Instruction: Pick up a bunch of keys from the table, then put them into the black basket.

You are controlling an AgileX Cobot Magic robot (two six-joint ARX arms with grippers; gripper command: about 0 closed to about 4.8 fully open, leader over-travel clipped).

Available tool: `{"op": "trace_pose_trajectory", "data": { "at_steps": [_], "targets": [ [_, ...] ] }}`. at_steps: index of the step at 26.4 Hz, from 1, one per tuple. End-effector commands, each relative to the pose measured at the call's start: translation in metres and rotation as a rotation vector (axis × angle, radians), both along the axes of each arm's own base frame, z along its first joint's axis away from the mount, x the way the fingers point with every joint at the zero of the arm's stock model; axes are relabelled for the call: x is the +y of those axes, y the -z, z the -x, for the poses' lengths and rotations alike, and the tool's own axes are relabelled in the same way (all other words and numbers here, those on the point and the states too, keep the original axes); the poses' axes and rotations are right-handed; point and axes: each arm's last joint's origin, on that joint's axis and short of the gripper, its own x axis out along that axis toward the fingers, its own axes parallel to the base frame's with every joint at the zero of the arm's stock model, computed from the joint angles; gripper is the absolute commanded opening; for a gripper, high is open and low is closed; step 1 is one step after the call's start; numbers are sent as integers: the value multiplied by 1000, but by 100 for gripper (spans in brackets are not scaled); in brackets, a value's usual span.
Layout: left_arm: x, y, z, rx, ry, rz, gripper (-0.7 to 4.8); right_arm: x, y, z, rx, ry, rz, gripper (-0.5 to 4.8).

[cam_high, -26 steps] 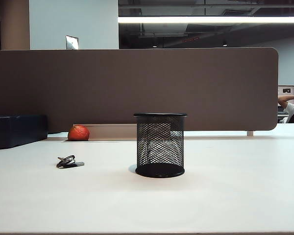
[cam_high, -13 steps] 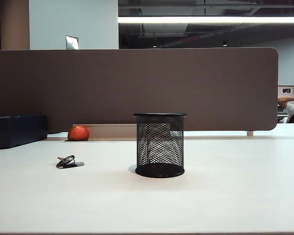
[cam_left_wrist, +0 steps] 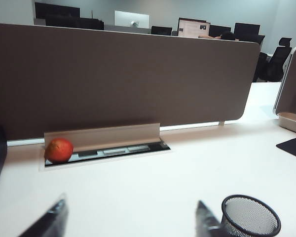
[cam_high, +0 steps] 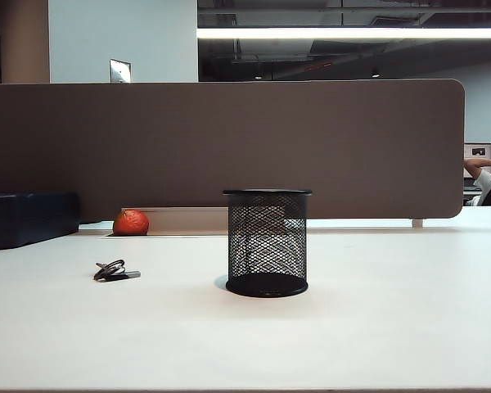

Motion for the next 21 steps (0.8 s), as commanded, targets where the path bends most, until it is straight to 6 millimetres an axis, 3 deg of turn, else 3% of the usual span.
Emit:
{"op": "trace_pose_trajectory", "data": {
  "at_steps": [1,6,9,12,14,16,18,21],
  "targets": [
    [-1,-6,-8,21,7,-15,338,3,-1,-5,45,-85,-57,-5],
    [-4,-8,-27,91,52,-81,338,5,0,-13,104,-154,-96,0],
    [-8,-5,-48,170,108,-132,338,7,1,-17,130,-203,-110,59],
    [-10,0,-66,235,127,-168,341,8,0,-16,130,-252,-114,69],
    [-12,6,-84,277,138,-236,348,9,-1,-16,118,-292,-122,133],
    [-14,10,-95,300,144,-260,378,10,-2,-16,120,-310,-141,181],
    [-15,16,-111,338,148,-263,445,10,-2,-15,125,-326,-157,182],
    [-17,22,-125,369,152,-264,445,10,-3,-15,124,-343,-157,184]
  ]
}}
